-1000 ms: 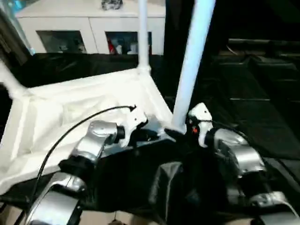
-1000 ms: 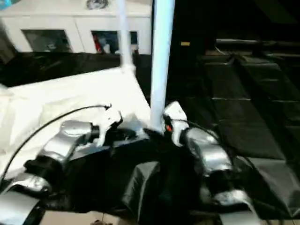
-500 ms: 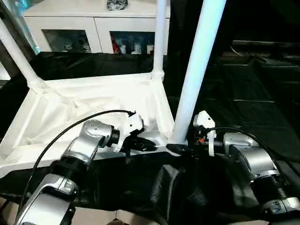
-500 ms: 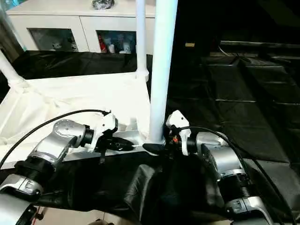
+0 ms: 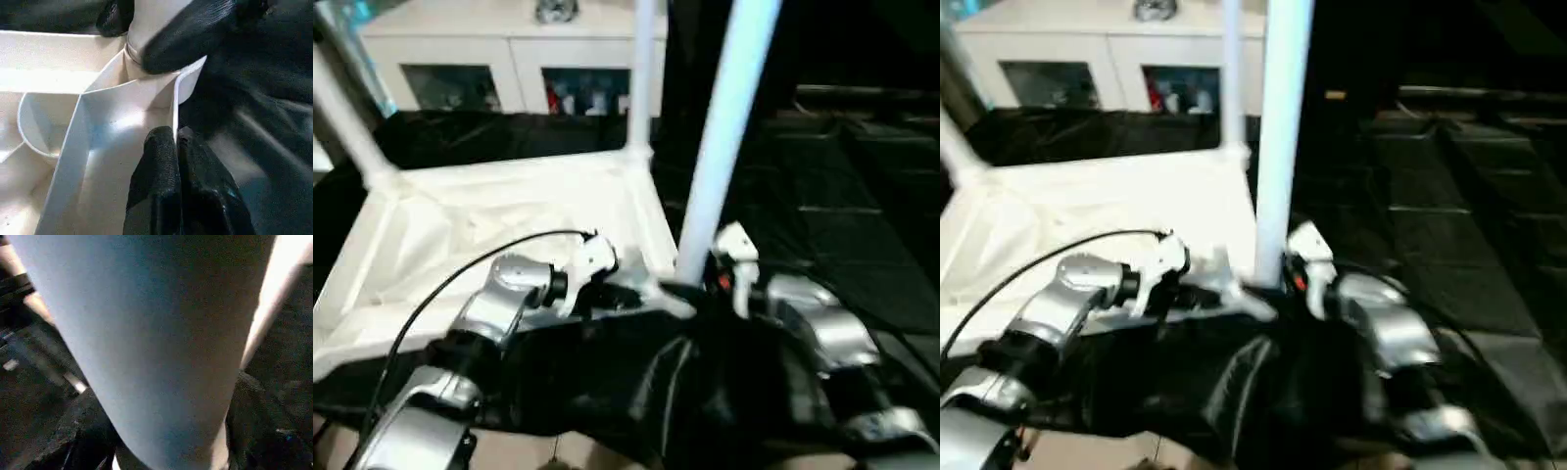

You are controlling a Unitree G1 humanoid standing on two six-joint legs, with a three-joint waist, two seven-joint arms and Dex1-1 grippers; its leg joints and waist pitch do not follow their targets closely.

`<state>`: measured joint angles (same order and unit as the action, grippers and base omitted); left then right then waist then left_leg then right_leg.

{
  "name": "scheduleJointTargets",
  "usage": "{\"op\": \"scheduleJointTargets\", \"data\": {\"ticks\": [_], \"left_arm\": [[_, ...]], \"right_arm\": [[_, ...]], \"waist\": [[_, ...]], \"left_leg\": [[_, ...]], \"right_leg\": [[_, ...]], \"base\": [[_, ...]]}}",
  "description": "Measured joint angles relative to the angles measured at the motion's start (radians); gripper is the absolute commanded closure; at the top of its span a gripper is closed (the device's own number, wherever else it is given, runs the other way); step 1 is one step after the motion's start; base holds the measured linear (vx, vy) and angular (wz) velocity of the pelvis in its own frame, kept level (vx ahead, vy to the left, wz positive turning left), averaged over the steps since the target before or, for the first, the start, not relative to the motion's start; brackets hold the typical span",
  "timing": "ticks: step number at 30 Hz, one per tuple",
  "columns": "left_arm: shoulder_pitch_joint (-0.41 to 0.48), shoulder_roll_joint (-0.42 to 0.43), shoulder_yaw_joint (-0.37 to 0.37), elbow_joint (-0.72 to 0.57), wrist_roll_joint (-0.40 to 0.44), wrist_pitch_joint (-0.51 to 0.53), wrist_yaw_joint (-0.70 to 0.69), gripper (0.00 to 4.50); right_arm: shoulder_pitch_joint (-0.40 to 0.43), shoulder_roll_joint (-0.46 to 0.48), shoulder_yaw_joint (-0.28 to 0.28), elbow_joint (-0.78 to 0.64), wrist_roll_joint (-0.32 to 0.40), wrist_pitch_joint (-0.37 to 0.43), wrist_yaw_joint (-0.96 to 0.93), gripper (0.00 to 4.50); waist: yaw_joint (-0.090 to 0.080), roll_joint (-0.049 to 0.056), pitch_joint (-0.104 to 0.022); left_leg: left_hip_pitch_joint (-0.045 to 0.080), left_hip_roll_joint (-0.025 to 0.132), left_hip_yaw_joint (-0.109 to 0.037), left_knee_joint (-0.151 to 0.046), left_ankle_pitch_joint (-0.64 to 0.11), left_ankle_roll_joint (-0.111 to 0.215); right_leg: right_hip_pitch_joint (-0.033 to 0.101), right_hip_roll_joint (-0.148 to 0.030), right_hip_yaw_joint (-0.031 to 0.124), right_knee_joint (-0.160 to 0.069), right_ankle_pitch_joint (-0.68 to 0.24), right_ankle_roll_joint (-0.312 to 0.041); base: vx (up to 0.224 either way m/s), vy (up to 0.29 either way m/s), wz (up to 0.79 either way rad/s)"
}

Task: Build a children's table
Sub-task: Rotate leg to tighten

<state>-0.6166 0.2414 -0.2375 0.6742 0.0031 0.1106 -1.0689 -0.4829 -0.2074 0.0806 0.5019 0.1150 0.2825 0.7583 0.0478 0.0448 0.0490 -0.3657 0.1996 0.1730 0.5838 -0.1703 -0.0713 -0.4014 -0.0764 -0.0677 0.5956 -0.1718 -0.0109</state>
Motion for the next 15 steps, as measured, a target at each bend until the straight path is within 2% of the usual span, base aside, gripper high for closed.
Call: {"op": "scheduleJointTargets", "data": {"ticks": [2,5,8,11,12,13,15], "left_arm": [[-0.040,-0.048,0.017,0.053,0.019,0.017,0.101,4.50],[-0.051,-0.084,0.024,0.072,0.023,0.029,0.170,4.50],[-0.064,-0.104,0.030,0.091,0.025,0.030,0.221,4.50],[-0.064,-0.107,0.036,0.090,0.027,0.030,0.226,4.50],[-0.064,-0.107,0.037,0.090,0.027,0.030,0.223,4.50],[-0.064,-0.106,0.039,0.090,0.027,0.029,0.218,4.50],[-0.064,-0.100,0.039,0.090,0.027,0.023,0.199,4.50]], "right_arm": [[-0.052,0.062,-0.041,0.062,-0.018,0.012,-0.169,1.95],[-0.074,0.098,-0.065,0.097,-0.030,0.010,-0.288,1.95],[-0.111,0.125,-0.073,0.154,-0.041,-0.031,-0.369,1.95],[-0.112,0.131,-0.073,0.176,-0.044,-0.077,-0.379,1.95],[-0.112,0.131,-0.073,0.176,-0.044,-0.079,-0.376,1.40],[-0.112,0.130,-0.075,0.176,-0.044,-0.080,-0.367,1.26],[-0.108,0.124,-0.076,0.170,-0.043,-0.078,-0.327,1.26]], "waist": [[-0.009,0.000,0.000],[-0.015,0.000,0.000],[-0.017,0.002,-0.001],[-0.016,0.002,-0.001],[-0.016,0.002,-0.001],[-0.016,0.002,-0.001],[-0.016,0.002,-0.001]], "left_leg": [[0.000,0.000,0.000,0.001,0.000,0.000],[0.000,-0.001,0.000,0.000,0.000,0.000],[0.000,-0.001,0.000,0.000,0.000,0.000],[0.000,-0.001,0.000,-0.002,0.000,0.000],[0.000,-0.001,0.000,-0.003,0.000,0.000],[0.000,-0.001,0.000,-0.004,0.000,0.000],[-0.001,-0.001,0.000,-0.005,0.000,0.000]], "right_leg": [[0.000,0.000,0.000,0.000,0.000,0.000],[0.000,0.000,0.001,0.000,0.000,0.000],[0.000,0.000,0.000,0.000,0.001,0.000],[0.000,0.000,0.000,0.000,0.003,-0.004],[0.000,0.000,0.000,0.000,0.003,-0.004],[0.000,0.000,0.000,0.000,0.003,-0.004],[-0.001,0.000,0.000,0.000,0.003,-0.004]], "base": [[0.000,0.000,0.00],[0.000,0.000,0.00],[0.000,0.000,0.00],[0.000,0.000,0.00],[0.000,0.000,0.00],[0.000,0.000,0.00],[0.000,0.000,0.00]]}}
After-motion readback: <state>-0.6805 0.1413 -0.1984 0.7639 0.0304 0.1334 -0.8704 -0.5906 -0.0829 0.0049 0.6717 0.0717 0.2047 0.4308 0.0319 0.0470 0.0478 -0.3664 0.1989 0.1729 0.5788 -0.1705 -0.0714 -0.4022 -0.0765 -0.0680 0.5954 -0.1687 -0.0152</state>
